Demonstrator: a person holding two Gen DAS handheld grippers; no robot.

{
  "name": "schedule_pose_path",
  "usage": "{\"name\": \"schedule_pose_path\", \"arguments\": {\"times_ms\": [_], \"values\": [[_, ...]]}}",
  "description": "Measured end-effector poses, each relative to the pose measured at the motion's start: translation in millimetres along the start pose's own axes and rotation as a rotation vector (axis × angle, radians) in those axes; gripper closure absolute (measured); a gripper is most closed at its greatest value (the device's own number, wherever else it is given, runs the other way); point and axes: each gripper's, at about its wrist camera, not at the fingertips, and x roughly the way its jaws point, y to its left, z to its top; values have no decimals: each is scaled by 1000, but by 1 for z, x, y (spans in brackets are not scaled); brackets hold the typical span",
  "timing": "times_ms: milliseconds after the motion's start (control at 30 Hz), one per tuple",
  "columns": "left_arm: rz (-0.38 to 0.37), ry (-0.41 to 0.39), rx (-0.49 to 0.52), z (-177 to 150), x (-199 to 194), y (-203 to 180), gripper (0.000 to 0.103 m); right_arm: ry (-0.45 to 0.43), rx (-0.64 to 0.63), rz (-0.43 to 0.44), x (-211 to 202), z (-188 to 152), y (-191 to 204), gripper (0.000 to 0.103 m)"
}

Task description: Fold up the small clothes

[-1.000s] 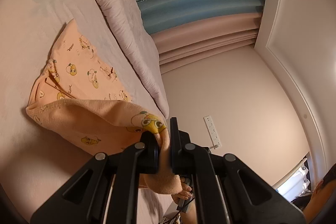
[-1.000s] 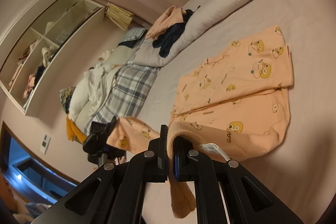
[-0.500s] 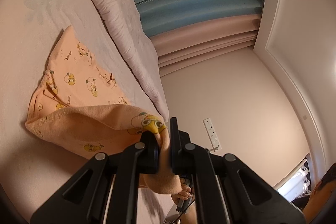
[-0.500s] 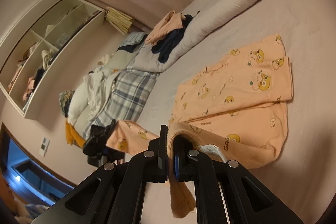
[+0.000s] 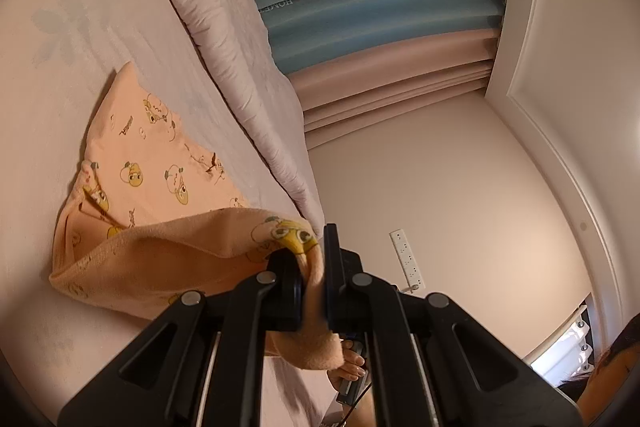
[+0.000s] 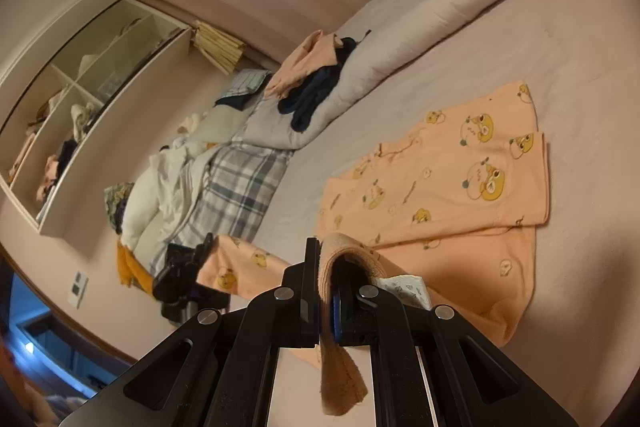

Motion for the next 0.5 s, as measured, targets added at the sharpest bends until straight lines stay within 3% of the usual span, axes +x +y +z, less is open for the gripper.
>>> {"name": "schedule_pose_path", "arguments": {"times_ms": [500], "values": [[51, 0, -46, 26, 22, 29, 99, -20, 44, -42, 14, 21, -21, 94]]}}
